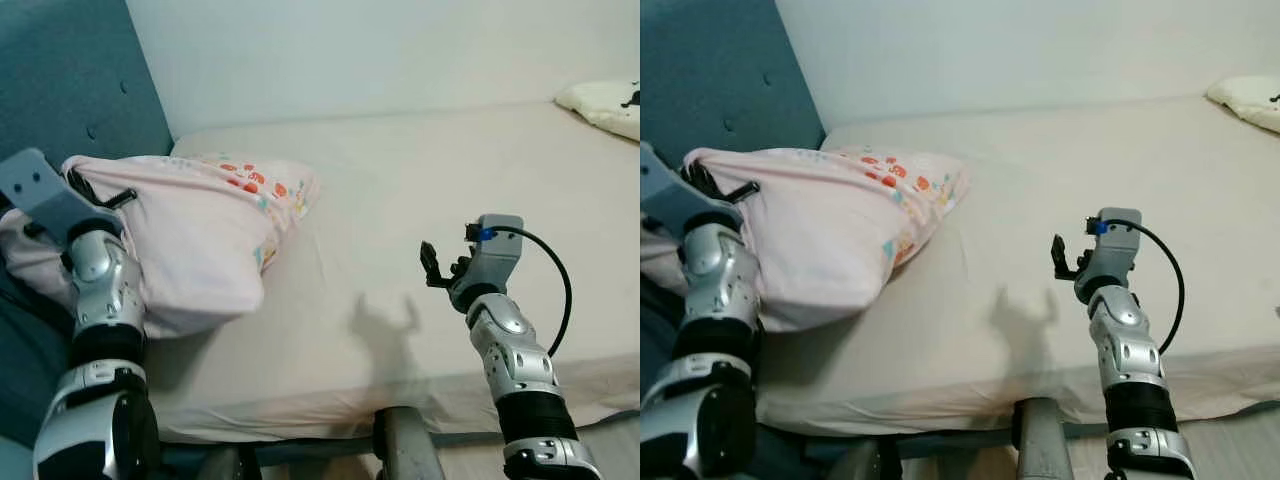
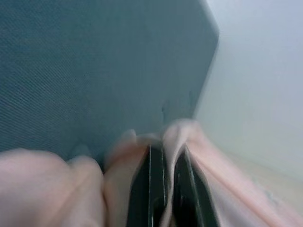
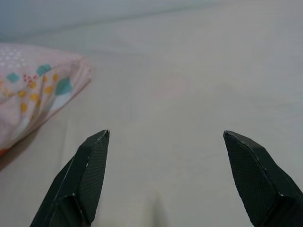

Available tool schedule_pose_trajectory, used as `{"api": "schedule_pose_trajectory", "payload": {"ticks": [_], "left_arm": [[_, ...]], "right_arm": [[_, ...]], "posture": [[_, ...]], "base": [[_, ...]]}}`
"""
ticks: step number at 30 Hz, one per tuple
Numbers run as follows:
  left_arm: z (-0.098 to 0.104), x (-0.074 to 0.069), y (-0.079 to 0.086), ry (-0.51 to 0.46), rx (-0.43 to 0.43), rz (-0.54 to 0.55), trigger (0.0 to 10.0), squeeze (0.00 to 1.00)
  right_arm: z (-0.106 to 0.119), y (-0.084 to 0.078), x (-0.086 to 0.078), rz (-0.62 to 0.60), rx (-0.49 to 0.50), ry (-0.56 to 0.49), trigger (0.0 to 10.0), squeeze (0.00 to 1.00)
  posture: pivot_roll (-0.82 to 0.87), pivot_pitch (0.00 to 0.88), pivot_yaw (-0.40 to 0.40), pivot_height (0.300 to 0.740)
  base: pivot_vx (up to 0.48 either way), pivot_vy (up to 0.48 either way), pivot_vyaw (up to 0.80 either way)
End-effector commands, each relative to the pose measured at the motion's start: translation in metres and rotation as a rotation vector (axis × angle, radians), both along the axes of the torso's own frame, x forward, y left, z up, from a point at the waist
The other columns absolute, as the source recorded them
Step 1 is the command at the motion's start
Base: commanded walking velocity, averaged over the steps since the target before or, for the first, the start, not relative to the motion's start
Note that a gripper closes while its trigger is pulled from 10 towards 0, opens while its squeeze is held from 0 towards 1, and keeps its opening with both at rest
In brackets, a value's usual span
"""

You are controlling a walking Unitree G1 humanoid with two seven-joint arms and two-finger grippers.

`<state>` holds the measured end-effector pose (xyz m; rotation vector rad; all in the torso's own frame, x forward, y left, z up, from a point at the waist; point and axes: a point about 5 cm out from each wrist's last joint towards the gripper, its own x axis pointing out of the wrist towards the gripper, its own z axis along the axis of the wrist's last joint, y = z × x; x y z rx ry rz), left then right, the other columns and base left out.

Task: Clean up the room

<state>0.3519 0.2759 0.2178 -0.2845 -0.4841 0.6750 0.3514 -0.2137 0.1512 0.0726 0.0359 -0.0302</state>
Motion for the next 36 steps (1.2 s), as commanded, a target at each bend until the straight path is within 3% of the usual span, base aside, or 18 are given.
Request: {"api": "schedule_pose_trajectory", "payload": {"ticks": [1,2,3,4,5,6,7,8,9,16,22,24,25,27,28,29,31,36], "left_arm": [[-0.025,-0.02,0.007,0.042,-0.021,0.07,0.0,0.0],[-0.025,-0.02,0.007,0.042,-0.021,0.07,0.0,0.0],[-0.058,-0.036,-0.001,0.15,-0.011,0.044,0.0,0.0],[-0.058,-0.036,-0.001,0.15,-0.011,0.044,0.0,0.0],[-0.08,-0.05,-0.007,0.228,-0.008,0.028,0.0,0.0],[-0.08,-0.05,-0.007,0.228,-0.008,0.028,0.0,0.0],[-0.098,-0.066,-0.009,0.3,-0.025,0.021,0.0,0.0],[-0.098,-0.066,-0.009,0.3,-0.025,0.021,0.0,0.0],[-0.118,-0.098,-0.003,0.415,-0.01,0.019,0.0,0.0],[-0.124,-0.122,-0.002,0.502,0.011,-0.023,0.0,0.0],[-0.144,-0.142,-0.012,0.649,-0.132,-0.123,0.0,0.0],[-0.17,-0.154,-0.035,0.828,-0.313,-0.321,0.0,0.0],[-0.17,-0.154,-0.035,0.828,-0.313,-0.321,0.0,0.0],[-0.183,-0.163,-0.053,0.92,-0.42,-0.461,0.0,0.0],[-0.183,-0.163,-0.053,0.92,-0.42,-0.461,0.0,0.0],[-0.182,-0.164,-0.06,0.936,-0.44,-0.542,0.0,0.0],[-0.176,-0.157,-0.069,0.924,-0.465,-0.663,0.0,0.0],[-0.163,-0.139,-0.071,0.833,-0.495,-0.713,0.0,0.0]], "right_arm": [[-0.005,0.006,0.001,0.02,0.021,0.022,10.0,0.0],[-0.005,0.006,0.001,0.02,0.021,0.022,10.0,0.0],[-0.006,0.008,0.001,0.029,0.023,0.024,10.0,0.0],[-0.006,0.008,0.001,0.029,0.023,0.024,10.0,0.0],[-0.007,0.01,0.002,0.036,0.025,0.026,10.0,0.0],[-0.007,0.01,0.002,0.036,0.025,0.026,10.0,0.0],[-0.008,0.011,0.001,0.04,0.024,0.029,10.0,0.0],[-0.008,0.011,0.001,0.04,0.024,0.029,10.0,0.0],[-0.012,0.013,-0.002,0.045,0.035,0.039,10.0,0.0],[-0.017,0.018,-0.002,0.058,0.047,0.051,10.0,0.0],[-0.017,0.025,-0.002,0.095,0.048,0.051,10.0,0.0],[-0.019,0.028,-0.004,0.114,0.047,0.056,10.0,0.0],[-0.019,0.028,-0.004,0.114,0.047,0.056,10.0,0.0],[-0.02,0.029,-0.005,0.122,0.045,0.06,10.0,0.0],[-0.02,0.029,-0.005,0.122,0.045,0.06,10.0,0.0],[-0.021,0.029,-0.005,0.123,0.046,0.061,10.0,0.0],[-0.021,0.029,-0.005,0.125,0.045,0.063,10.0,0.0],[-0.021,0.029,-0.006,0.128,0.043,0.063,10.0,0.0]], "posture": [[-0.06,0.115,0.053,0.582],[-0.06,0.115,0.053,0.582],[-0.06,0.116,0.055,0.582],[-0.06,0.116,0.055,0.582],[-0.06,0.117,0.062,0.582],[-0.06,0.117,0.062,0.582],[-0.06,0.119,0.065,0.582],[-0.06,0.119,0.065,0.582],[-0.04,0.123,0.077,0.582],[-0.03,0.119,0.09,0.582],[-0.04,0.12,0.099,0.582],[-0.04,0.122,0.103,0.582],[-0.04,0.122,0.103,0.582],[-0.04,0.123,0.104,0.582],[-0.04,0.123,0.104,0.582],[-0.04,0.125,0.105,0.582],[-0.04,0.125,0.104,0.582],[-0.05,0.124,0.102,0.582]], "base": [[0.0,0.0,0.0],[0.0,0.0,0.0],[0.0,0.0,0.0],[0.0,0.0,0.0],[0.0,0.0,0.0],[0.0,0.0,0.0],[0.0,0.0,0.0],[0.0,0.0,0.0],[0.0,0.0,0.0],[0.0,0.0,0.0],[0.0,0.0,0.0],[0.0,0.0,0.0],[0.0,0.0,0.0],[0.0,0.0,0.0],[0.0,0.0,0.0],[0.0,0.0,0.0],[0.0,0.0,0.0],[0.0,0.0,0.0]]}}
